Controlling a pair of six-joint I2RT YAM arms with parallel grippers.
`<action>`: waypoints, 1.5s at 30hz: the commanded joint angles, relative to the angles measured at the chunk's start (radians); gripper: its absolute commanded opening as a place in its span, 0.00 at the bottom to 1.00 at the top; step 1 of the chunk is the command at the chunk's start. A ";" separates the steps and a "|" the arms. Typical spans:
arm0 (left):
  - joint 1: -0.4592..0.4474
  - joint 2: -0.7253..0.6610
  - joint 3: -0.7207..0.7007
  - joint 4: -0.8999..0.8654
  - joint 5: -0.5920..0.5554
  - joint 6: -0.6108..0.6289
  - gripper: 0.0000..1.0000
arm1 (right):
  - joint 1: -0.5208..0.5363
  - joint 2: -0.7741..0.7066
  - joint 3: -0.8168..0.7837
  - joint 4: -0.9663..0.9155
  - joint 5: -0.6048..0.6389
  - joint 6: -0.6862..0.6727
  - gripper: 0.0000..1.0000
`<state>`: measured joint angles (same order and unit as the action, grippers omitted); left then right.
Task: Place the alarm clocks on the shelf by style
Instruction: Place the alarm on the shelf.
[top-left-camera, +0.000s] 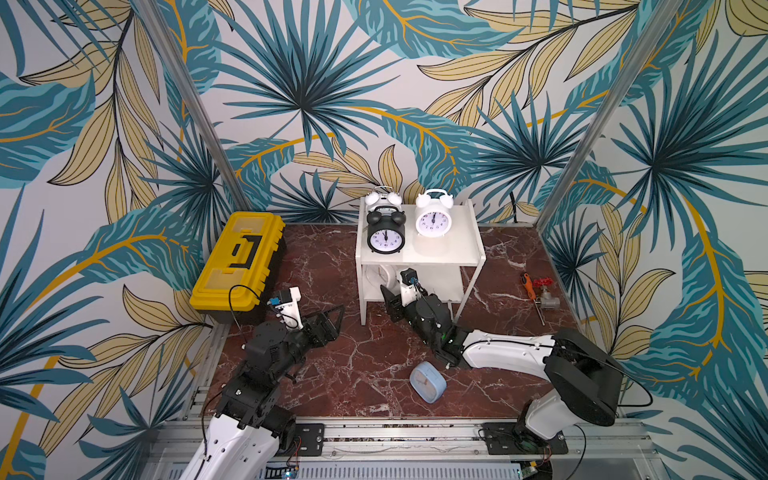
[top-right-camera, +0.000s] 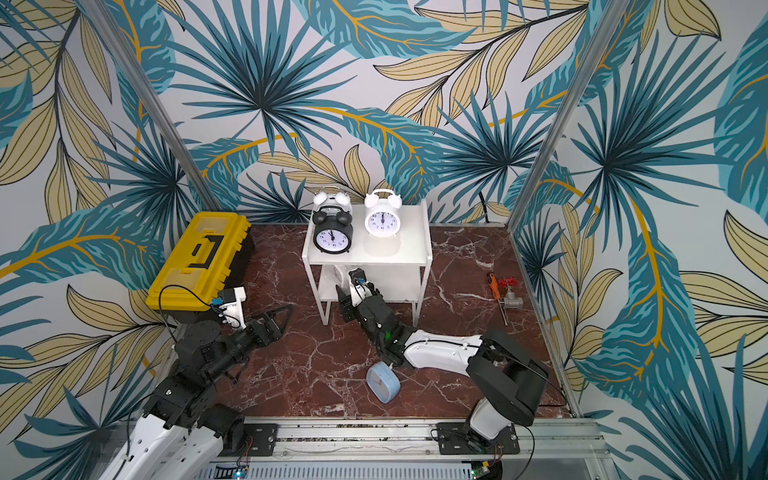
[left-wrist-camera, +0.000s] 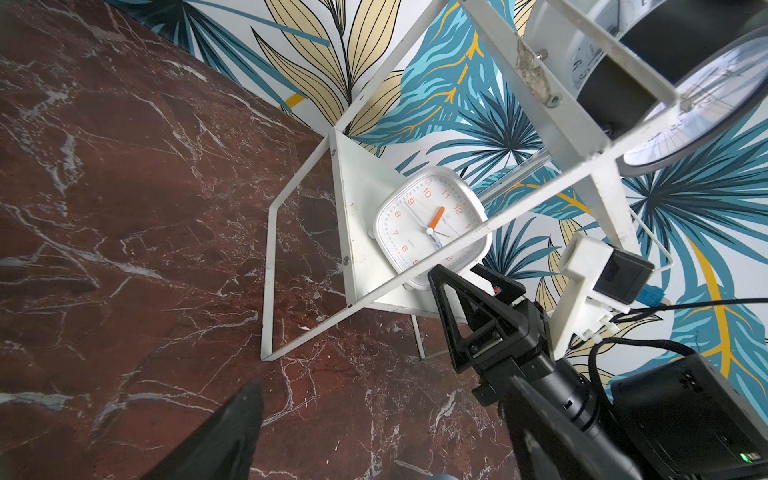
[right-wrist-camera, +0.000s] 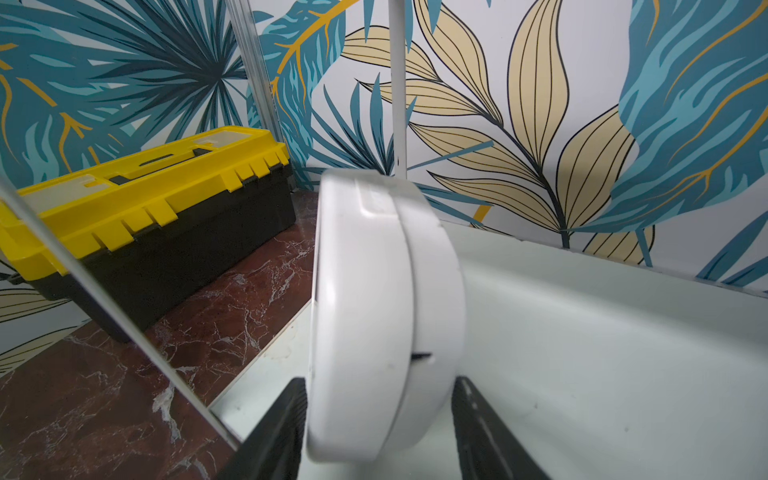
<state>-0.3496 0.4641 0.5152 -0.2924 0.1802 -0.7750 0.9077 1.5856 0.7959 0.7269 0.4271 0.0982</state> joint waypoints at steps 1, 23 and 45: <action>0.009 -0.002 0.002 0.041 0.013 0.011 0.93 | -0.003 -0.034 -0.024 -0.022 0.024 0.011 0.61; 0.011 -0.039 -0.017 0.027 0.015 0.005 0.94 | -0.037 -0.065 -0.042 -0.042 0.084 0.064 0.47; 0.011 -0.033 -0.021 -0.022 -0.008 -0.021 0.99 | 0.108 -0.595 0.017 -1.218 -0.140 0.448 0.61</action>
<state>-0.3450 0.4358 0.5140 -0.2932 0.1780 -0.7925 1.0046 1.0019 0.8234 -0.2035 0.3981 0.4271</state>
